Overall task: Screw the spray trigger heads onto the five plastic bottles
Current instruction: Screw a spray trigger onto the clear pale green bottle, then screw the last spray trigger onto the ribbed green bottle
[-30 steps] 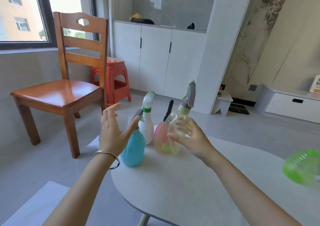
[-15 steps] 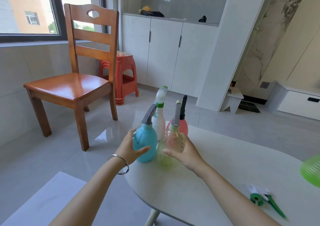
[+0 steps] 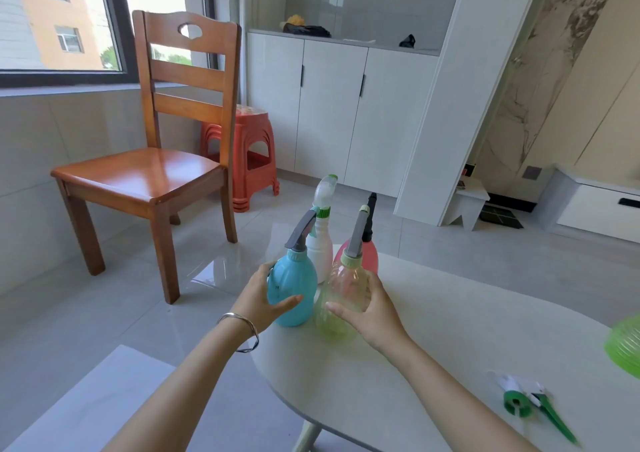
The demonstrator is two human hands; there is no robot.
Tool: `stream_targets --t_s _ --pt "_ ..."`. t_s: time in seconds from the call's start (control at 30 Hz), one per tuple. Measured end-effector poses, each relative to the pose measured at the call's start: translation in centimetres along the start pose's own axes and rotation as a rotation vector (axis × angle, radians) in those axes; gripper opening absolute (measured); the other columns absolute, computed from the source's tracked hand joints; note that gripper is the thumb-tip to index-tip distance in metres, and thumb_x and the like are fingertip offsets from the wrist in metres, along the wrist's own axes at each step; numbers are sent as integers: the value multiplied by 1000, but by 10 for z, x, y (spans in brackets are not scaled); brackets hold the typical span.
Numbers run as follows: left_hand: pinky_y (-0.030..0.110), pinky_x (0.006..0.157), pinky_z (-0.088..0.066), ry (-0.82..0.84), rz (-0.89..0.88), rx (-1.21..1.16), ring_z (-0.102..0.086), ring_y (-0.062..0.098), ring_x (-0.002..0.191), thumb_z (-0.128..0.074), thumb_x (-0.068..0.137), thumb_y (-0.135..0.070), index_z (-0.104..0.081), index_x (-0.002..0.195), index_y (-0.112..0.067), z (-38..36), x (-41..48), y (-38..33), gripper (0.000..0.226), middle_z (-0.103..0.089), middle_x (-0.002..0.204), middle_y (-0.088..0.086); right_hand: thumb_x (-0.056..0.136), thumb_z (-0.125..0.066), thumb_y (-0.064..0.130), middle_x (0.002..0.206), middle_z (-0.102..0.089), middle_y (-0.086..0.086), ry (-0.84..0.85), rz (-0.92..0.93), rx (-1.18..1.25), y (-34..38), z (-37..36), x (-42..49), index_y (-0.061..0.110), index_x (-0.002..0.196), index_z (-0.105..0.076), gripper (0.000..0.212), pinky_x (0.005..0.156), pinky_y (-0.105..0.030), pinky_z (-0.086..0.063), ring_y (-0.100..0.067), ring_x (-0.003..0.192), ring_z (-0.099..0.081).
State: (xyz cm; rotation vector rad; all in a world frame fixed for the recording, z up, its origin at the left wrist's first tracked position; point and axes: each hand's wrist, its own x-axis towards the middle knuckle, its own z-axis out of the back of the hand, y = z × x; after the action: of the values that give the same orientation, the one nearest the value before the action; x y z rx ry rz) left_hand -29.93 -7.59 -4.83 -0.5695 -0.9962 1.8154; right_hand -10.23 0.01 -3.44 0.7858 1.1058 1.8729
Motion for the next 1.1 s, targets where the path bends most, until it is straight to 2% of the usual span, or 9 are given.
stream_targets --t_s 0.23,0.43,0.53,0.6,0.63,0.73,0.87,0.93,1.1 --pt "38 108 -34 -114 -55 3 -37 22 135 -73 71 -47 -24 143 -19 16 -4 -18 91 -36 149 6 69 -80 38 127 -42 16 8 7 -1 -1 -2 -1 45 122 -31 72 95 -21 -31 -3 120 -38" --pt "36 108 -35 -318 -235 21 -41 18 128 -74 70 -47 -32 140 -20 29 -20 -57 86 -42 143 3 68 -80 38 144 -38 7 2 51 50 11 8 -10 24 139 -30 88 111 -33 -31 -10 134 -36" --pt "30 101 -40 -469 -370 -38 -45 11 115 -74 74 -39 -41 132 -23 24 -32 -82 69 -49 128 -1 63 -76 56 140 -37 20 -3 104 141 21 25 -21 40 133 -31 85 104 -23 -35 0 128 -38" --pt "22 93 -41 -526 -461 -119 -47 3 105 -74 75 -35 -45 125 -28 19 -41 -104 58 -49 119 -8 66 -73 59 134 -39 28 -26 149 164 26 43 -28 49 125 -32 73 96 -14 -34 6 124 -39" --pt "16 90 -41 -530 -504 -159 -47 -1 102 -74 76 -34 -46 122 -30 15 -44 -114 54 -50 117 -10 67 -71 58 135 -39 26 -42 161 163 27 51 -31 47 126 -31 72 98 -15 -33 5 125 -39" --pt "10 85 -41 -459 -599 -176 -50 0 101 -70 77 -41 -50 119 -27 -9 -53 -143 49 -54 114 -11 68 -71 51 140 -38 19 -104 186 146 24 86 -40 41 131 -30 76 106 -25 -31 0 129 -38" --pt "3 83 -36 -275 -630 -129 -48 -6 100 -61 76 -53 -48 121 -32 -61 -57 -166 51 -51 116 -15 71 -72 42 137 -39 22 -193 177 104 3 140 -57 46 125 -33 66 107 -26 -30 0 129 -38" --pt "6 85 -37 -195 -628 -88 -46 -9 100 -60 76 -54 -46 123 -34 -87 -54 -172 52 -48 117 -18 75 -73 35 135 -41 22 -277 159 85 -14 168 -67 48 121 -35 61 108 -27 -30 -1 129 -39" --pt "20 95 -35 -4 -607 -11 -44 6 118 -62 78 -54 -41 129 -32 -150 -44 -185 59 -46 123 -15 79 -73 21 140 -39 11 -568 104 -25 -65 236 -90 25 136 -36 68 107 -24 -25 -6 132 -35"
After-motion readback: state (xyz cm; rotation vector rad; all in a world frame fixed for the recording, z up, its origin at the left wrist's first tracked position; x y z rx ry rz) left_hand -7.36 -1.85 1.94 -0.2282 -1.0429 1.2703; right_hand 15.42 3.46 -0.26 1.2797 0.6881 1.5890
